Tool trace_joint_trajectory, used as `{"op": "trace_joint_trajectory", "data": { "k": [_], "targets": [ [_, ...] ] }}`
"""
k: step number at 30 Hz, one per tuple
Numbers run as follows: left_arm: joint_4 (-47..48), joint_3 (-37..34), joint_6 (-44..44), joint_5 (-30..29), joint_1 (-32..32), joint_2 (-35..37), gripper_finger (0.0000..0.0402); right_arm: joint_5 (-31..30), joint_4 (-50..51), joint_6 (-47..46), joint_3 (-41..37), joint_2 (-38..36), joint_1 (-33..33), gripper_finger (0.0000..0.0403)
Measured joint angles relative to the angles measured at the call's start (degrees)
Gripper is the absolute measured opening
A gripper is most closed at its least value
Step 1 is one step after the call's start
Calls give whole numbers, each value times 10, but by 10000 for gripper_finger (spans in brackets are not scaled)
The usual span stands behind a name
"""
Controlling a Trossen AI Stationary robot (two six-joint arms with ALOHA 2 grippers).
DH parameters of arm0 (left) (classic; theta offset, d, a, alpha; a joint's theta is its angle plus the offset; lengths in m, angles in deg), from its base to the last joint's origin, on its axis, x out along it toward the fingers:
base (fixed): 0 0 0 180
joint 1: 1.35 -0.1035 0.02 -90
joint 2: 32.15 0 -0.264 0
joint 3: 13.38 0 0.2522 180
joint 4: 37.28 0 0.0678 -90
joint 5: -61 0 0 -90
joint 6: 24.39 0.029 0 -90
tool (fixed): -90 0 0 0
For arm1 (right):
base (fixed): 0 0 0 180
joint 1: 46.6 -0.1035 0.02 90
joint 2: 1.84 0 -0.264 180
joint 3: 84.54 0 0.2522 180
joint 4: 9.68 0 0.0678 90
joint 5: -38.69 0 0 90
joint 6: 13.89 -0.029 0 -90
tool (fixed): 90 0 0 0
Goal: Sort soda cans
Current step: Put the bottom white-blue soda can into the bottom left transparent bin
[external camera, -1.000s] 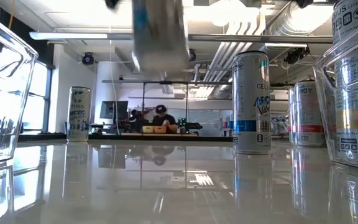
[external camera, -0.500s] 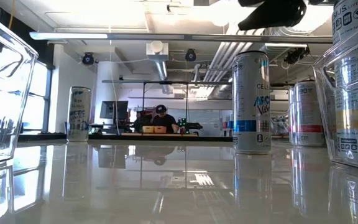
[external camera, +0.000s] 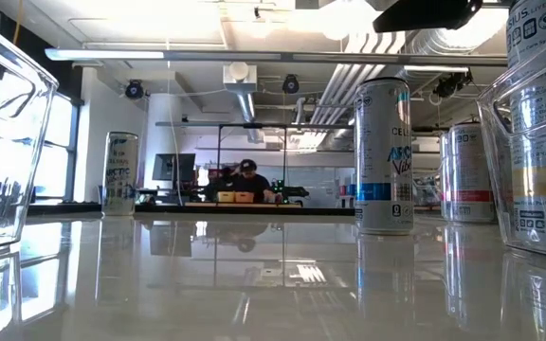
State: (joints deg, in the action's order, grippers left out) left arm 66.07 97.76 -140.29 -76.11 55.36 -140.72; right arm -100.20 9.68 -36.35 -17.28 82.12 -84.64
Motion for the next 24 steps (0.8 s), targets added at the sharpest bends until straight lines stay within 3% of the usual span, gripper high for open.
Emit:
{"op": "trace_joint_trajectory", "data": {
  "k": [12,24],
  "targets": [
    [3,-1,-31,-26,0,-88,248,1,-9,-1,0,0,2,341],
    [6,-83,-120,-71,15,-87,248,3,-21,0,0,0,10,341]
  ]
}}
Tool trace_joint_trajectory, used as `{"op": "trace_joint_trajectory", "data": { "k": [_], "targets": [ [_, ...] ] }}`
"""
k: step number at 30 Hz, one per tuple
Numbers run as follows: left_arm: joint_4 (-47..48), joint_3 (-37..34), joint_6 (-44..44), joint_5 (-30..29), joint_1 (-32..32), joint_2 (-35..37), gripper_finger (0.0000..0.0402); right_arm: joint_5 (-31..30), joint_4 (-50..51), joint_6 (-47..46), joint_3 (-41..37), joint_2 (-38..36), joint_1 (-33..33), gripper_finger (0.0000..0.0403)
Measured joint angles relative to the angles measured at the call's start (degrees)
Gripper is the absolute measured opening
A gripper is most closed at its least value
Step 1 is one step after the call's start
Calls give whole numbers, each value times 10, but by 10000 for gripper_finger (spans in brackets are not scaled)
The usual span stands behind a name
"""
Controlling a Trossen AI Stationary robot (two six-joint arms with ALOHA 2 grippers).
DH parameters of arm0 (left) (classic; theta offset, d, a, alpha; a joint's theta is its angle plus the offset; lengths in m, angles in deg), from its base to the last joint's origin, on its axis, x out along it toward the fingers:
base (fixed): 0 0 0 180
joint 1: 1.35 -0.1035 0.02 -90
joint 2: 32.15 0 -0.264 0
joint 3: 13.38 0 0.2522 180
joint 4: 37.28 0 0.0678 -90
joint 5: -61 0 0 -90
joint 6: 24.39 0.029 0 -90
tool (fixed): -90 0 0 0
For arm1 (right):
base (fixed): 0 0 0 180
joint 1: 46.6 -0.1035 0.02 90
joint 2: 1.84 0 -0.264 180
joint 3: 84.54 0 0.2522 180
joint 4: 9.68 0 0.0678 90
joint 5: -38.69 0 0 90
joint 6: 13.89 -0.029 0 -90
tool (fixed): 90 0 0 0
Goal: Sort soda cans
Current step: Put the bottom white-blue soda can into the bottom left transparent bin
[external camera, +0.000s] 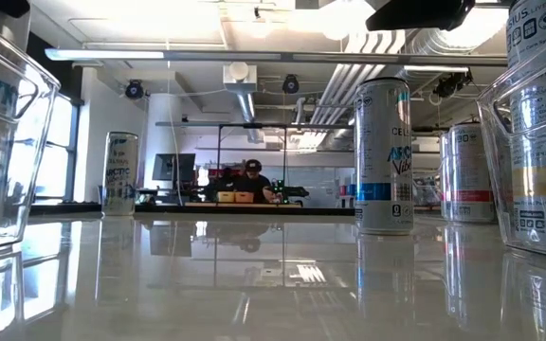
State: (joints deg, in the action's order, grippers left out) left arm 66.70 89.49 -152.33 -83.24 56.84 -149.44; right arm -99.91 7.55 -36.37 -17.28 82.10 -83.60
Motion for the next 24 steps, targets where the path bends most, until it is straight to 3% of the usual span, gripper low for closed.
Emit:
{"op": "trace_joint_trajectory", "data": {
  "k": [24],
  "targets": [
    [0,-10,100,-16,-12,1,248,23,-23,2,0,0,23,341]
  ]
}}
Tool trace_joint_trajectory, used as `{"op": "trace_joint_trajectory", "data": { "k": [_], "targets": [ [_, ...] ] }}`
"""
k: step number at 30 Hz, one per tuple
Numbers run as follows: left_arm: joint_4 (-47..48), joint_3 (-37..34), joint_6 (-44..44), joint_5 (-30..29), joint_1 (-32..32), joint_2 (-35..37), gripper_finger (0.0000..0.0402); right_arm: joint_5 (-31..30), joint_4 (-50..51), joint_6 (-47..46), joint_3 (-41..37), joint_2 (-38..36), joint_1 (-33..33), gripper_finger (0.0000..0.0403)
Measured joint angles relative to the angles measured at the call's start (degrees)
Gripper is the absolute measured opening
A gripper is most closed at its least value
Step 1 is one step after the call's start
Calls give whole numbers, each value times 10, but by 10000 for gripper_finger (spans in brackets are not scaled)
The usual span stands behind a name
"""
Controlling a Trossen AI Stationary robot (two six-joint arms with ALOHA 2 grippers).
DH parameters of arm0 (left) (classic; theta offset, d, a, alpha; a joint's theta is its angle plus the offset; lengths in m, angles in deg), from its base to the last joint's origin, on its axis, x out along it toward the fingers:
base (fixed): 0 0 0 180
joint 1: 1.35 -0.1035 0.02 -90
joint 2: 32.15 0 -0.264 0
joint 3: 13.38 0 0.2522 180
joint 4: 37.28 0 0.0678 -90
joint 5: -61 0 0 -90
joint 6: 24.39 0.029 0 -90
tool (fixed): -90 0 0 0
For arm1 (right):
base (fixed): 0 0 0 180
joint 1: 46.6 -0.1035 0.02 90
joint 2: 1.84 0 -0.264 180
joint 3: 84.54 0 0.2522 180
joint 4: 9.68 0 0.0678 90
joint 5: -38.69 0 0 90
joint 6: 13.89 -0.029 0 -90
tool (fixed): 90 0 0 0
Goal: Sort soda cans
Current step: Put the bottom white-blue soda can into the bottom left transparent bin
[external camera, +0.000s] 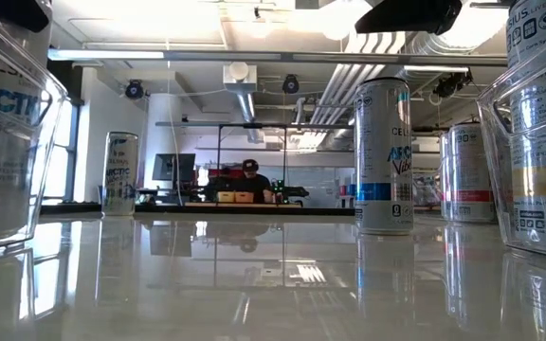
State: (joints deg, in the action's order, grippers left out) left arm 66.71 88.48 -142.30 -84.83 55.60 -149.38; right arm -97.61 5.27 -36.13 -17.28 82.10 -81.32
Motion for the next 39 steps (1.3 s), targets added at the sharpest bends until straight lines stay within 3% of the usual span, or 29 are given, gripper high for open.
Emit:
{"op": "trace_joint_trajectory", "data": {
  "k": [9,15,18,22,39],
  "targets": [
    [2,-20,-45,4,2,2,248,0,-2,1,0,0,0,341],
    [-21,-23,-35,42,-1,-6,327,9,-11,1,0,0,0,341],
    [-17,-21,-17,81,-4,-1,345,11,-19,3,0,0,0,341],
    [-3,-12,16,111,-2,-2,349,18,-23,7,0,0,0,341],
    [-2,-11,126,118,36,67,352,24,-23,7,0,0,0,341]
  ]
}}
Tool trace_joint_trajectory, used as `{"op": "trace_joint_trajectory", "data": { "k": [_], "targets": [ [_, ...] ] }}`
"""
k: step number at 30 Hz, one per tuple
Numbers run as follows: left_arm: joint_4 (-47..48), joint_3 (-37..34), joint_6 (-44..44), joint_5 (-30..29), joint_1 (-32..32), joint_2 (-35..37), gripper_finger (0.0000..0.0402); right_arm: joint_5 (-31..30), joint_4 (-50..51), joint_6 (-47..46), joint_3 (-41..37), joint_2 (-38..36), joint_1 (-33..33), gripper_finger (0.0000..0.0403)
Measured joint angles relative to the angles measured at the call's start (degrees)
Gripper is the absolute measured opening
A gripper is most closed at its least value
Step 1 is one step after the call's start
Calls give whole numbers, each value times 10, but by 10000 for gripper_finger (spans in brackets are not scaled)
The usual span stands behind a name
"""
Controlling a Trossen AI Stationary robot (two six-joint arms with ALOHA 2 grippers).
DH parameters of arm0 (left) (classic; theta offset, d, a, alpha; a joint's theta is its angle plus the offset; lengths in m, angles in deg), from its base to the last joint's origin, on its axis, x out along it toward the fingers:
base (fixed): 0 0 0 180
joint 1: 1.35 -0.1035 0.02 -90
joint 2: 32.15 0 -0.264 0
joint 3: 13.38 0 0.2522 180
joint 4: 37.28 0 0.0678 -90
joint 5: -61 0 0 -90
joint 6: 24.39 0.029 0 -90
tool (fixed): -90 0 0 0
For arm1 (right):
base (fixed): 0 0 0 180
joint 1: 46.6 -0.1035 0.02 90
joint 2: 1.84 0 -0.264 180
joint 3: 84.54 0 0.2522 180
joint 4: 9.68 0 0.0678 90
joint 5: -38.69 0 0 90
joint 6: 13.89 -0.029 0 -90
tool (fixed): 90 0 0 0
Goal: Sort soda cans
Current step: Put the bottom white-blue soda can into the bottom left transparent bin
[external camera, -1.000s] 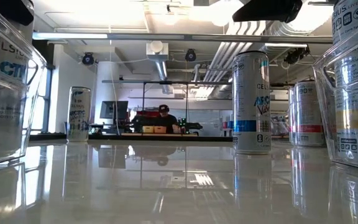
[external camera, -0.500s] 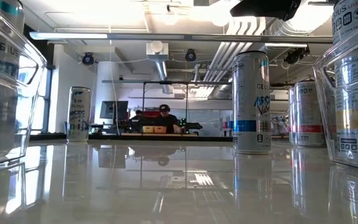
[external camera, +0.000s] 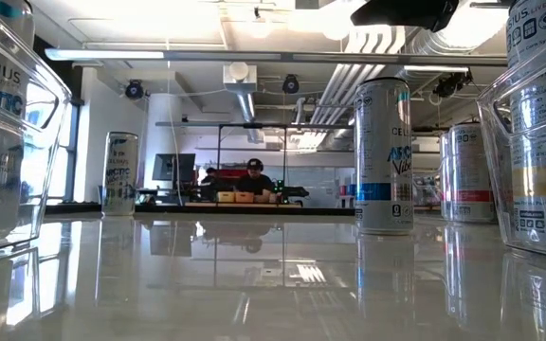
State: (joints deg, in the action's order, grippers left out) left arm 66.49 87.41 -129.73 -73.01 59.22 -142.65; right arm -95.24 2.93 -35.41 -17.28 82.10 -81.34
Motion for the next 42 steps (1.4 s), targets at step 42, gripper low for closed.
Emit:
{"op": "trace_joint_trajectory", "data": {
  "k": [42],
  "targets": [
    [-117,1,11,-53,10,40,325,16,-1,6,0,0,-2,341]
  ]
}}
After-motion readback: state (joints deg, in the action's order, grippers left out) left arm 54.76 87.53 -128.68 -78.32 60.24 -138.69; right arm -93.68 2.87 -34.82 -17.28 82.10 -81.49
